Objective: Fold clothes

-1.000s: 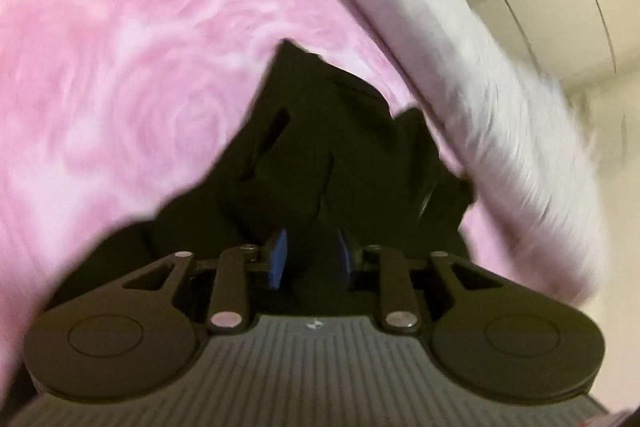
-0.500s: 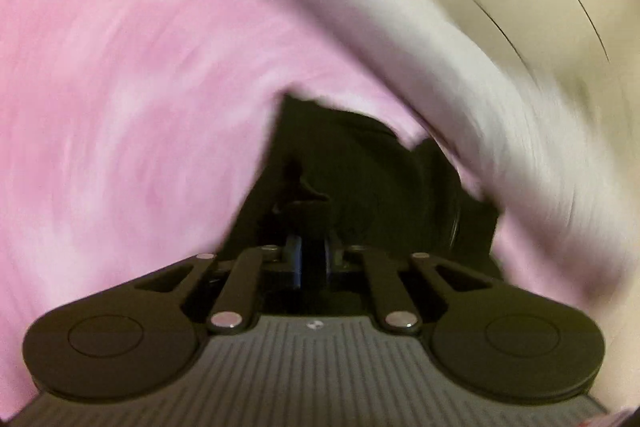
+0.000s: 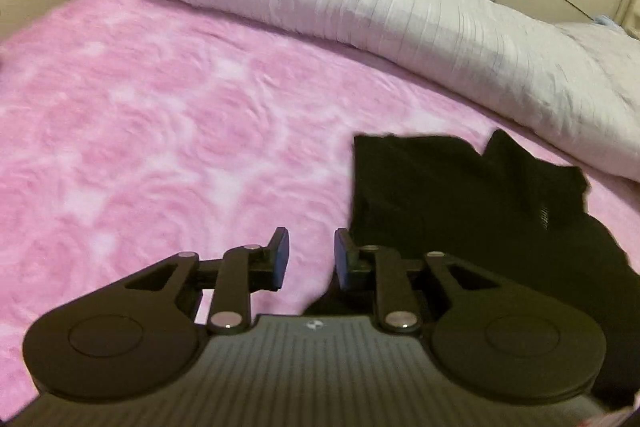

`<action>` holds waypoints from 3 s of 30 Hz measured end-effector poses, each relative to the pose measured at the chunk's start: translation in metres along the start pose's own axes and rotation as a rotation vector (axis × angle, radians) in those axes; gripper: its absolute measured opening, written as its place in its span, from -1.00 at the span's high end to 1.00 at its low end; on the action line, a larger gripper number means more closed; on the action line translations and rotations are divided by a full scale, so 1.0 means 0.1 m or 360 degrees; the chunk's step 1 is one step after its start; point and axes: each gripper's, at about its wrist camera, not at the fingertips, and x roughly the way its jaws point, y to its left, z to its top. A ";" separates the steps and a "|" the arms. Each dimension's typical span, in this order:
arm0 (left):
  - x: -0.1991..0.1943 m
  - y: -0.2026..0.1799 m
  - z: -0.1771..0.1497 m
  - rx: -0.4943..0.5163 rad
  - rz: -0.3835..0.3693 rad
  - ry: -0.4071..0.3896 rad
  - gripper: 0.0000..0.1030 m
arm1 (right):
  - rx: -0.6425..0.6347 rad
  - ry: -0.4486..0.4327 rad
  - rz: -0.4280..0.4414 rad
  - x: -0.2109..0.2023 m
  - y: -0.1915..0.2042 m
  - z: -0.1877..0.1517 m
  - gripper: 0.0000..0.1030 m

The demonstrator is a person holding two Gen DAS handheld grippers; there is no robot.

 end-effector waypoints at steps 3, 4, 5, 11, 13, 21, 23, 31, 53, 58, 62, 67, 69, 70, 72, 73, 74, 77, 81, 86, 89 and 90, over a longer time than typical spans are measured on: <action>0.07 -0.28 -0.05 0.0207 -0.0189 0.0012 0.61 | -0.0045 0.0012 0.0034 0.18 0.00 -0.01 0.84; 0.21 -0.38 -0.12 0.0300 -0.0254 0.0123 0.59 | -0.0067 0.0024 0.0026 0.24 -0.01 -0.04 0.84; 0.35 -0.47 -0.19 0.0393 -0.0317 0.0235 0.59 | -0.0089 0.0034 0.0019 0.30 -0.02 -0.08 0.84; 0.33 -0.25 -0.25 0.0288 -0.0245 0.0258 0.92 | -0.0151 0.0132 -0.0064 0.33 -0.15 -0.32 0.84; 0.02 -0.18 -0.26 0.0312 -0.0243 0.0220 0.89 | -0.0177 0.0109 -0.0105 0.13 -0.09 -0.35 0.84; -1.14 0.18 -1.16 0.0424 -0.0233 0.0344 0.84 | -0.0167 0.0223 -0.0004 -0.64 0.16 -1.29 0.84; -1.28 0.30 -1.54 0.0403 -0.0162 0.0454 0.80 | -0.0153 0.0322 0.0006 -0.76 0.22 -1.65 0.84; -2.00 0.70 -2.17 0.0264 -0.0034 0.0723 0.73 | 0.0119 0.0577 -0.0121 -1.39 0.40 -2.61 0.84; -4.98 0.49 -1.47 0.0624 -0.0252 0.0288 0.48 | 0.0107 0.0099 -0.0185 -4.05 2.27 -2.52 -0.34; -5.14 0.42 -1.52 0.0627 -0.0229 0.0305 0.48 | 0.0103 0.0083 -0.0180 -4.13 2.31 -2.51 -0.34; -5.21 0.34 -1.58 0.0637 -0.0211 0.0307 0.48 | 0.0055 0.0073 -0.0165 -4.21 2.31 -2.53 -0.34; -5.27 0.17 -1.66 0.0643 -0.0194 0.0307 0.48 | 0.0000 0.0086 -0.0153 -4.30 2.23 -2.61 -0.34; -5.29 0.09 -1.71 0.0634 -0.0185 0.0313 0.48 | -0.0019 0.0087 -0.0144 -4.35 2.18 -2.64 -0.34; -5.30 0.05 -1.74 0.0632 -0.0184 0.0317 0.48 | -0.0033 0.0089 -0.0144 -4.36 2.15 -2.64 -0.34; -5.33 -0.04 -1.79 0.0641 -0.0184 0.0317 0.48 | -0.0063 0.0091 -0.0145 -4.39 2.10 -2.65 -0.34; -5.35 -0.08 -1.82 0.0645 -0.0182 0.0313 0.48 | -0.0077 0.0092 -0.0144 -4.40 2.07 -2.66 -0.34; -5.36 -0.12 -1.85 0.0645 -0.0180 0.0310 0.48 | -0.0089 0.0087 -0.0139 -4.42 2.02 -2.66 -0.34; -5.38 -0.21 -1.92 0.0637 -0.0177 0.0315 0.47 | -0.0120 0.0089 -0.0131 -4.44 1.93 -2.66 -0.34; -5.37 -0.29 -1.99 0.0624 -0.0166 0.0327 0.47 | -0.0149 0.0085 -0.0115 -4.47 1.83 -2.67 -0.34; -5.11 -0.28 -2.09 0.0619 -0.0232 0.0335 0.43 | -0.0196 0.0070 -0.0099 -4.53 1.77 -2.65 -0.34; -4.74 -0.20 -2.20 0.0579 -0.0350 0.0462 0.43 | -0.0234 0.0059 -0.0099 -4.57 1.72 -2.63 -0.34; -4.63 -0.16 -2.25 0.0575 -0.0387 0.0495 0.43 | -0.0245 0.0058 -0.0097 -4.59 1.70 -2.62 -0.34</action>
